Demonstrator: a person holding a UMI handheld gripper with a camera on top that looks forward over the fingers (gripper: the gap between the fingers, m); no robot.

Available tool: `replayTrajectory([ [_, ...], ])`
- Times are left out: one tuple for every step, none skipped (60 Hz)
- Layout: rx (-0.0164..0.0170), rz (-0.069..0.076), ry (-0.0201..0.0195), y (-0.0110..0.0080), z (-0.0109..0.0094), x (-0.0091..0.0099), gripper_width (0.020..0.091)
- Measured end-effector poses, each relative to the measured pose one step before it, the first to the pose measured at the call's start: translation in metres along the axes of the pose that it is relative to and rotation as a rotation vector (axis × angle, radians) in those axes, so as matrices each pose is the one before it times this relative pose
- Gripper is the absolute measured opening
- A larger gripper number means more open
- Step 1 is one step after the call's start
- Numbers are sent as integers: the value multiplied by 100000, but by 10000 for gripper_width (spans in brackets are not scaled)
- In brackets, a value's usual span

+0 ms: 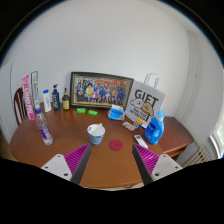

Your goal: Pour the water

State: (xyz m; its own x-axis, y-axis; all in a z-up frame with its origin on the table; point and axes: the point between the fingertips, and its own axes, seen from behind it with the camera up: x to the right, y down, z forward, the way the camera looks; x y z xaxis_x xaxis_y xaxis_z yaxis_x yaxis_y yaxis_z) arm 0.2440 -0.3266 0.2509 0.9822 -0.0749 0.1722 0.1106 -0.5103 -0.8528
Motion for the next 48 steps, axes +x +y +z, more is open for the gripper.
replayTrajectory([
  [-263, -25, -341, 100, 2, -140, 857],
  [-153, -13, -331, 73, 31, -165, 857],
  [-154, 11, -365, 104, 78, -226, 855],
  [-247, -28, -245, 142, 73, -219, 854],
  [-349, -116, -211, 154, 76, -240, 854],
  [-363, -129, -191, 176, 91, -276, 853],
  [-310, -118, -139, 126, 89, -306, 855],
  [-281, -113, -78, 141, 104, -303, 855],
  [-292, -103, -24, 124, 86, -319, 855],
  [-393, -124, -6, 90, 14, -220, 854],
  [-225, -67, -49, 140, 167, -490, 854],
  [-218, -62, -193, 134, 115, -507, 856],
  [-240, 16, -262, 131, 93, -546, 856],
  [-242, 29, -307, 173, 97, -553, 857],
  [-184, 96, -420, 192, 61, -612, 857],
  [-145, 88, -597, 161, 75, -696, 859],
  [-82, 20, -822, 162, 76, -778, 858],
  [9, -39, -962, 149, 91, -791, 857],
  [105, 44, -990, 166, 109, -823, 856],
  [-43, 63, -986, 201, 133, -833, 856],
  [-244, 62, -1037, 251, 158, -878, 856],
  [-324, 32, -1187, 220, 150, -954, 858],
  [-178, 29, -1397, 174, 154, -1022, 860],
  [-9, 114, -1478, 132, 190, -1017, 861],
  [116, 172, -1411, 102, 233, -994, 862],
  [176, 244, -1256, 91, 261, -994, 859],
  [182, 221, -1104, 77, 291, -960, 859],
  [178, 61, -1096, 109, 303, -964, 860],
  [136, -37, -1087, 133, 375, -959, 859],
  [65, -81, -989, 129, 410, -926, 859],
  [-95, 61, -1129, 13, 268, -860, 861],
  [171, -45, -892, 51, 475, -873, 860],
  [303, -45, -908, 8, 521, -891, 858],
  [390, 7, -914, -10, 541, -861, 858],
  [435, 188, -842, -66, 540, -793, 858],
  [468, 335, -740, -51, 586, -782, 861],
  [359, 391, -734, -44, 620, -790, 860],
  [367, 436, -813, -49, 650, -792, 858],
  [472, 424, -843, -95, 633, -728, 857],
  [652, 495, -819, -158, 648, -741, 860],
  [760, 436, -775, -184, 675, -692, 860],
  [878, 344, -678, -164, 711, -650, 860],
  [843, 168, -516, -168, 718, -581, 857],
  [736, 19, -355, -123, 732, -495, 859],
  [584, -107, -201, -118, 708, -443, 859],
  [561, -220, -74, -113, 715, -389, 860],
  [666, -255, 103, -140, 707, -333, 859],
  [722, -204, 239, -148, 702, -296, 861],
])
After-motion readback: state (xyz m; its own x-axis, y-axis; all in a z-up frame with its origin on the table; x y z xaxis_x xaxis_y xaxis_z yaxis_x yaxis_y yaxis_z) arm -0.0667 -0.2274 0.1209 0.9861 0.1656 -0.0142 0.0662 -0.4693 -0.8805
